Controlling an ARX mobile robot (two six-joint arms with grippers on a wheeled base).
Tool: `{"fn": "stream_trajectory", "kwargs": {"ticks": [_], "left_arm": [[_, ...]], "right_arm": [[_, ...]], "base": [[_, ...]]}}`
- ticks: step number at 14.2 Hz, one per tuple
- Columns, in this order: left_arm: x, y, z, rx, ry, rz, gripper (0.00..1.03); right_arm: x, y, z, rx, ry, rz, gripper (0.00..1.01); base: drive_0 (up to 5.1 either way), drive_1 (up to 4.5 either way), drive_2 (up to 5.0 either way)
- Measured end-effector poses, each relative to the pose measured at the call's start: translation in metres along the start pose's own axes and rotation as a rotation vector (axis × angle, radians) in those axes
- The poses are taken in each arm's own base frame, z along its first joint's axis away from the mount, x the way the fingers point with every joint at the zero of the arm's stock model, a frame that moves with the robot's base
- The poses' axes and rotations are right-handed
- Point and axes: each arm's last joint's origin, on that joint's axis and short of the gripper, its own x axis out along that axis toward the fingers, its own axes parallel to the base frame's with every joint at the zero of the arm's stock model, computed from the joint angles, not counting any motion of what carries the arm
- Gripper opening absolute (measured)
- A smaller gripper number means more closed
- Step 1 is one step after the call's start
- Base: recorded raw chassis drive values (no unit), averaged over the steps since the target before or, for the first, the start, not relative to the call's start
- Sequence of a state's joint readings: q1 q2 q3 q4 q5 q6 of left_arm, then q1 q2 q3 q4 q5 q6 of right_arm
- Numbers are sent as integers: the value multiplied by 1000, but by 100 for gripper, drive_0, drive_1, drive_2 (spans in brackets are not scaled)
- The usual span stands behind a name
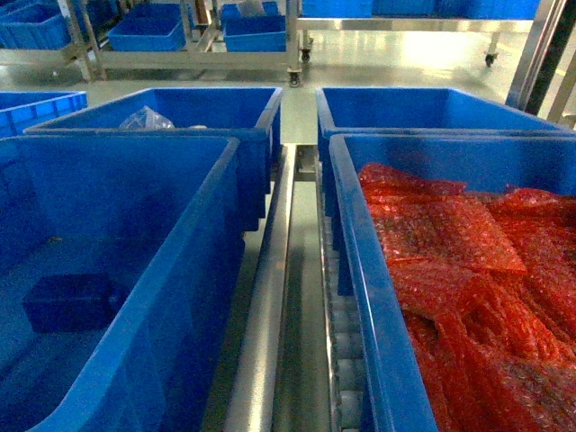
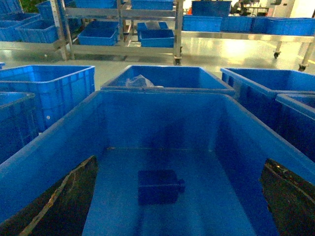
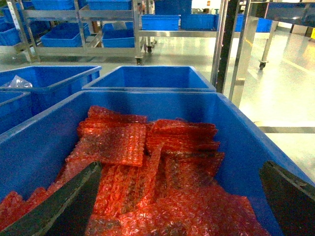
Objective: Pick blue part to blue bin on bottom shelf
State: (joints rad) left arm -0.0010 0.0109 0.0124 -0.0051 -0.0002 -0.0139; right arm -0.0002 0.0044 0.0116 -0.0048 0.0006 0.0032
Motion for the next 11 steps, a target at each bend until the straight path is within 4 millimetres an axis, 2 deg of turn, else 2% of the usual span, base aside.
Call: {"fn": "stream_trajectory", "kwargs": {"ticks": [11], "left_arm": [[0, 0, 0, 0, 0, 0, 98]], "right_arm": [[0, 0, 0, 0, 0, 0, 98]], "base": [[0, 0, 0]]}}
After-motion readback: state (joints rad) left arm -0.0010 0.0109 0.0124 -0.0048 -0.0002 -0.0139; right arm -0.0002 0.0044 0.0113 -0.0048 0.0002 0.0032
